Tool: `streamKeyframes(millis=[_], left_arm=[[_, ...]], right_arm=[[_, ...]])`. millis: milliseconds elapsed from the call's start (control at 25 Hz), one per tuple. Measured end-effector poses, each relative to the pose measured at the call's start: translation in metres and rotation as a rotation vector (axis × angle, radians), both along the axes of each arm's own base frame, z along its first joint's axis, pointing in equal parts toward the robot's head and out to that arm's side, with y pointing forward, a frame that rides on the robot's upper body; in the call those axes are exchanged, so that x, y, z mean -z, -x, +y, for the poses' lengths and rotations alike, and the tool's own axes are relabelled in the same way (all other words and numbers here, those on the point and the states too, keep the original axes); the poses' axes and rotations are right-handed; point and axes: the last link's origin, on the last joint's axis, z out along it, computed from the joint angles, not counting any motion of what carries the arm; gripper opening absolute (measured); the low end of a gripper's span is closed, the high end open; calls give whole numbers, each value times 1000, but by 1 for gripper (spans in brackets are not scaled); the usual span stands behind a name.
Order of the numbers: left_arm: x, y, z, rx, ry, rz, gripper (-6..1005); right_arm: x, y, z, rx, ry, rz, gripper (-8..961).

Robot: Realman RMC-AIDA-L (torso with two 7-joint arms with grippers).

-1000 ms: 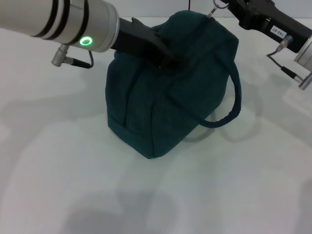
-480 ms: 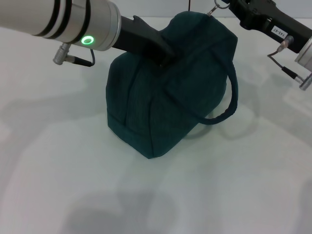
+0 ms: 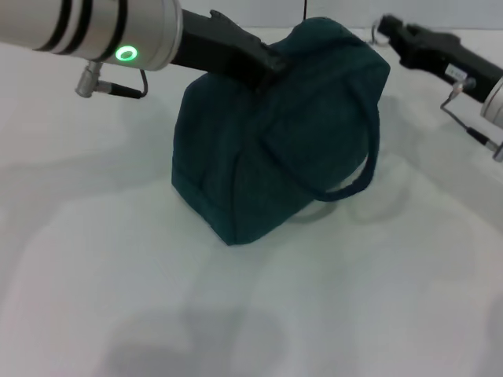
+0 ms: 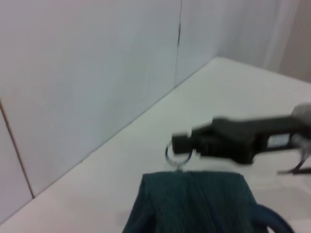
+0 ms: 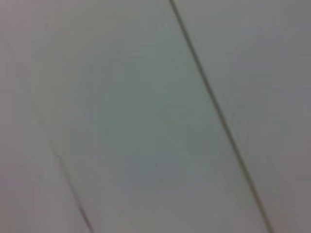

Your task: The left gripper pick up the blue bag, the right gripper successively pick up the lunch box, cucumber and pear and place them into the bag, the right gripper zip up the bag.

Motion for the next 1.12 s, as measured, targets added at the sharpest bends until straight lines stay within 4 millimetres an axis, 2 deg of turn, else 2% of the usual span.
streamKeyframes(millis=[200,480,720,920,1120], left_arm=[[-8,-1,0,9,-2,-49,64],[-8,-1,1,12,-3,-54,49],[-8,3,0,5,-2,-54,79],[-6,3,-1,14,11,-77,110],[-13,9,-1,21,-12,-209,142]], right_arm=[[12,-19,0,102,36,-76,15],[14,-24,-1,130,39,-85,16],[5,-29,-10,111,18,-17,16],[-10,-39,-24,87,-28,43,126],[-23,-50,-37,58,-67,58,250]])
